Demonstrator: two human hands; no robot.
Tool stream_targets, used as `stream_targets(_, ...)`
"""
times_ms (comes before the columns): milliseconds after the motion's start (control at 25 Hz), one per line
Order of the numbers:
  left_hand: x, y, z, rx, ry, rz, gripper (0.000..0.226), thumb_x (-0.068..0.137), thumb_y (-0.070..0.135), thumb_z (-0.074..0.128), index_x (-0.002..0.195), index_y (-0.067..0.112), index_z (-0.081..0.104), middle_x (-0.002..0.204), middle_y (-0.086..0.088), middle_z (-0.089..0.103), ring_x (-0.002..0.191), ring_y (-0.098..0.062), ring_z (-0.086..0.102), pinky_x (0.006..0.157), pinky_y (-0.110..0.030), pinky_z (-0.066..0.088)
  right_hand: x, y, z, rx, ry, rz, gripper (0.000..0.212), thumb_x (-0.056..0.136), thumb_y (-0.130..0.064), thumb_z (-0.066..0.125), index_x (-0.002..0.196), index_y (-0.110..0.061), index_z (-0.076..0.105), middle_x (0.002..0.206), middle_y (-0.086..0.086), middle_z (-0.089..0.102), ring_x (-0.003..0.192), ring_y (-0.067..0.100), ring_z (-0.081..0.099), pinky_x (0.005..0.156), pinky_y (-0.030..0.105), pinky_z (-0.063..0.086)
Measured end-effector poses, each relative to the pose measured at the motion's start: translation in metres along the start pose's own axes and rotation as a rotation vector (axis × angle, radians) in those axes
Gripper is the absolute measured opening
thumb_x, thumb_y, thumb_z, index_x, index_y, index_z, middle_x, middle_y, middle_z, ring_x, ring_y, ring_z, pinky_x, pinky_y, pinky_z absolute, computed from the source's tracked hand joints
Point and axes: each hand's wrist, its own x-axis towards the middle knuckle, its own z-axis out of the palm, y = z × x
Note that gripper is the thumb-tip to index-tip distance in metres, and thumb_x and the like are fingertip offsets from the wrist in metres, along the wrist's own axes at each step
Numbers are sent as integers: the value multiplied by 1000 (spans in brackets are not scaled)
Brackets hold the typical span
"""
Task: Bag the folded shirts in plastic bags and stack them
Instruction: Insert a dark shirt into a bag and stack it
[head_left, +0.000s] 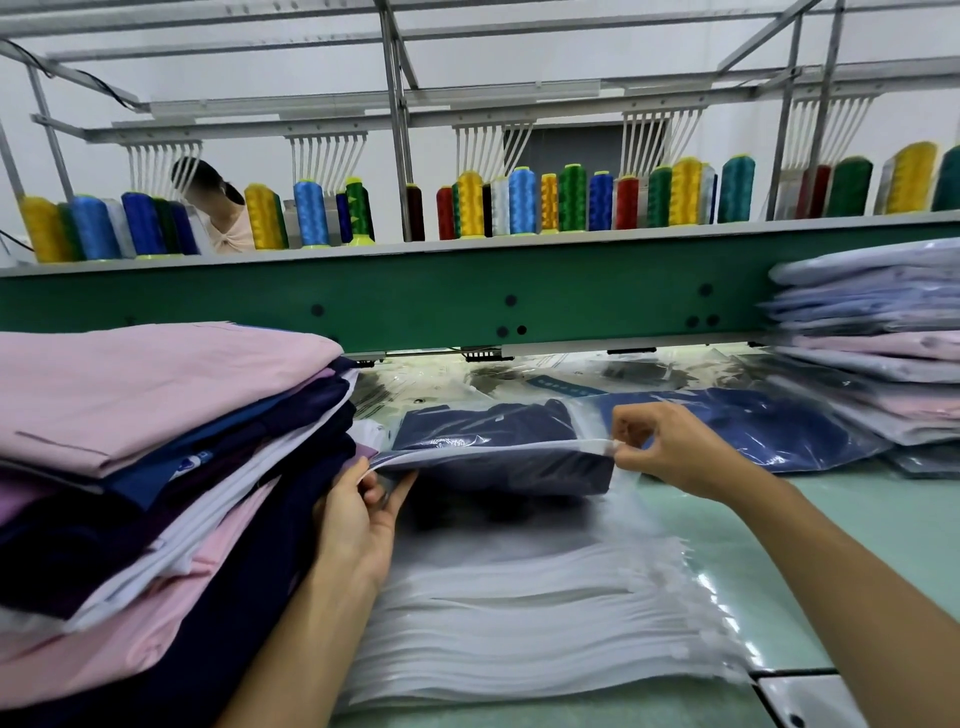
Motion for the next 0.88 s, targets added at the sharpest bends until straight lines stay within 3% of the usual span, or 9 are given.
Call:
stream_targets(80,1,1,1,-20,4,-18,23,101,3,46,80,11,50,51,3,31,41,-8,25,78,-52,60,0,-1,-2,18,7,-6,26,86,-20,69,68,-19,50,64,2,56,55,9,38,50,27,35)
stream_targets(160,-1,1,3,-54,19,-39,25,103,8,46,78,12,48,52,4,33,42,-8,26,92,-55,55,-1,-4,0,60,37,-13,29,87,-18,70,68,-16,48,63,3,52,53,9,37,48,23,35)
stream_targets(240,-5,2,9,-118,40,-57,26,101,27,54,80,13,53,60,1,45,50,-8,37,102,-56,48,0,-8,5,134,93,-15,29,87,-12,69,70,-8,47,67,15,53,52,10,41,44,22,42)
stream_targets(320,-12,-1,20,-160,25,-109,38,90,50,65,97,13,64,90,-5,63,79,-15,59,102,-60,46,2,-11,10,147,170,-33,28,85,-9,69,70,-5,45,70,20,53,54,12,41,44,27,45)
stream_targets(400,-23,-13,35,-57,9,-193,57,80,57,72,121,18,64,120,-8,61,112,-28,57,100,-63,45,4,-13,14,114,237,-70,29,81,-9,70,68,-8,44,67,17,51,59,12,37,52,33,40)
stream_targets(520,-36,-43,66,149,67,-323,60,81,40,79,130,20,51,128,-9,47,116,-38,48,93,-63,51,4,-22,21,141,265,-76,26,76,-11,70,65,-11,47,59,1,49,59,17,40,58,36,36)
stream_targets(640,-32,-64,89,269,177,-323,51,86,15,71,127,15,41,122,-16,50,107,-39,54,82,-61,55,1,-35,28,287,168,-97,24,75,-8,71,65,0,51,56,-9,52,58,8,42,58,29,36)
stream_targets(800,-15,-75,94,464,320,-110,48,90,3,50,135,10,37,129,-17,57,108,-37,60,94,-54,53,-5,-52,36,461,-58,-75,15,69,-15,62,64,-6,51,59,-4,51,58,8,43,54,22,34)
stream_targets(880,-7,-71,96,603,288,33,53,91,3,48,143,13,37,137,-14,55,116,-35,58,103,-47,47,-2,-57,46,522,-36,-38,5,76,-10,59,73,-7,58,62,3,58,61,12,50,56,25,42)
